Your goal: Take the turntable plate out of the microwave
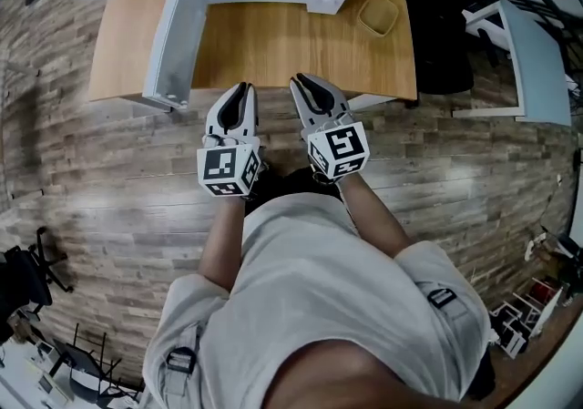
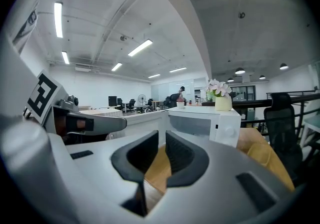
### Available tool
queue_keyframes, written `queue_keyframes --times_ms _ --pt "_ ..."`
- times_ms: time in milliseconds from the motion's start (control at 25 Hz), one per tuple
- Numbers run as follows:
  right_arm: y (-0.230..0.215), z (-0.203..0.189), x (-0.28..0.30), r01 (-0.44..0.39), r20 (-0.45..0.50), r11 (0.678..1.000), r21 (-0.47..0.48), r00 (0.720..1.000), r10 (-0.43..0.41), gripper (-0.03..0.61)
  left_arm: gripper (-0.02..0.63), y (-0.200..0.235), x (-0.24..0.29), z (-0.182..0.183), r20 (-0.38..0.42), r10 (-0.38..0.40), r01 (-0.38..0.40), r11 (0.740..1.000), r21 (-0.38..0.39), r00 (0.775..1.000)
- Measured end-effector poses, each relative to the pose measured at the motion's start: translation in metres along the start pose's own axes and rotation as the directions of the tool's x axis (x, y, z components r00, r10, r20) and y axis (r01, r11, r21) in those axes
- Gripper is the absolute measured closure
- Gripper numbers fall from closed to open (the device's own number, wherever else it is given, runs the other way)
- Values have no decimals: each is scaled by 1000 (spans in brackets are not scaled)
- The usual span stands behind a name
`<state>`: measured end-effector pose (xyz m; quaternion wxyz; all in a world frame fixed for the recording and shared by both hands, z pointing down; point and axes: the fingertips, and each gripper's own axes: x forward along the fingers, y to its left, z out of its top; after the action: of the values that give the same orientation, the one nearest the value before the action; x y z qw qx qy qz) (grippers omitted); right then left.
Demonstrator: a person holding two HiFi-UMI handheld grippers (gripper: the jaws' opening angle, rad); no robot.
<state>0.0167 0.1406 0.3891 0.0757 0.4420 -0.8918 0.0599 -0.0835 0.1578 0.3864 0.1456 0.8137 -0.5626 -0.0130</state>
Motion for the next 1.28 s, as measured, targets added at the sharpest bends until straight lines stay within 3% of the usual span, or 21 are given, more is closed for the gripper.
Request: queue_keyframes --times_ms 280,560,760,1120,1280 --pt "-21 -14 46 33 -36 991 127 999 -29 527 565 35 44 -8 -63 -27 25 999 -28 998" --pt "-56 -30 100 18 -63 981 193 998 -6 525 565 59 105 -21 -136 -30 26 999 -31 990" --pt "-83 -48 139 12 -97 949 314 995 19 526 565 81 154 -28 -181 -33 23 998 -58 983" --pt "-111 -89 184 3 -169 900 435 983 78 517 563 108 202 -65 -284 12 -26 999 -43 959" --pt "-112 -107 200 9 -190 876 483 977 95 514 563 122 212 -80 -304 40 -71 993 -92 952"
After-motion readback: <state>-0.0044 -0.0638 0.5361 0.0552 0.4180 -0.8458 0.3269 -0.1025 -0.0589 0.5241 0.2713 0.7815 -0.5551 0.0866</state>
